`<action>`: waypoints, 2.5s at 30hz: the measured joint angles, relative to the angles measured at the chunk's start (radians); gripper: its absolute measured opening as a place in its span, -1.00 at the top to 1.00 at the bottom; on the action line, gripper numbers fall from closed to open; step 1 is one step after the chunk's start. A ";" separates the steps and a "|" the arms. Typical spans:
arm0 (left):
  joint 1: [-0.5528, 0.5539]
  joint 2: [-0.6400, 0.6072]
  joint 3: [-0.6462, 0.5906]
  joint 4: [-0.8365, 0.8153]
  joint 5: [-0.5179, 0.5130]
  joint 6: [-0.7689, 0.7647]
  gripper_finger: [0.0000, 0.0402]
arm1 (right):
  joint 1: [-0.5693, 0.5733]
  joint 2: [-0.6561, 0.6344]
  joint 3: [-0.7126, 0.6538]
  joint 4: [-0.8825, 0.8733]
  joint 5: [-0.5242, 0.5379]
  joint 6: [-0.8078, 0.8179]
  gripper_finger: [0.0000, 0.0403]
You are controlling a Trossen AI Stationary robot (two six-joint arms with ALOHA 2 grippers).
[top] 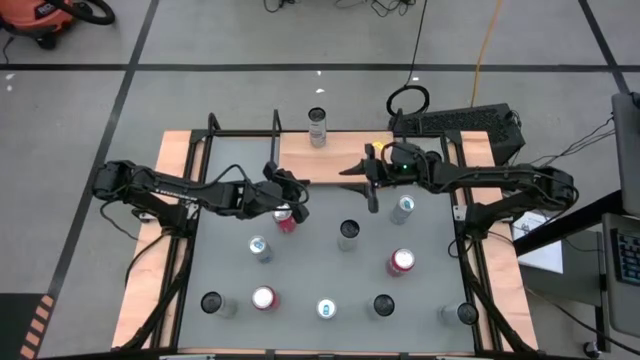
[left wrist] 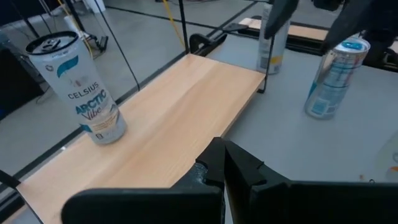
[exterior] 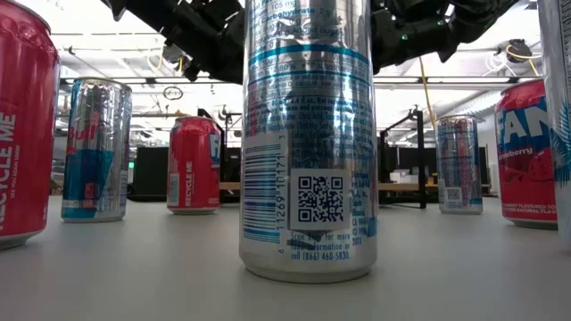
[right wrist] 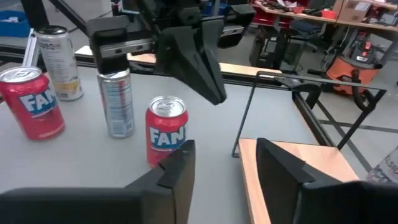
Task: Place canned beverage on shelf
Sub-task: Put the top left white blue soda can on the shelf
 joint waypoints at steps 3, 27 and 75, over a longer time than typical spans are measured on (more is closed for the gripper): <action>-0.023 0.000 0.000 0.001 -0.034 -0.002 0.97 | 0.012 0.000 -0.007 -0.007 0.000 -0.004 0.43; 0.077 0.120 0.000 0.221 -0.142 0.086 0.97 | 0.018 0.000 -0.138 0.121 0.000 -0.029 0.55; 0.274 0.119 0.088 0.250 0.109 0.187 0.97 | 0.017 0.000 -0.138 0.122 0.022 -0.051 0.55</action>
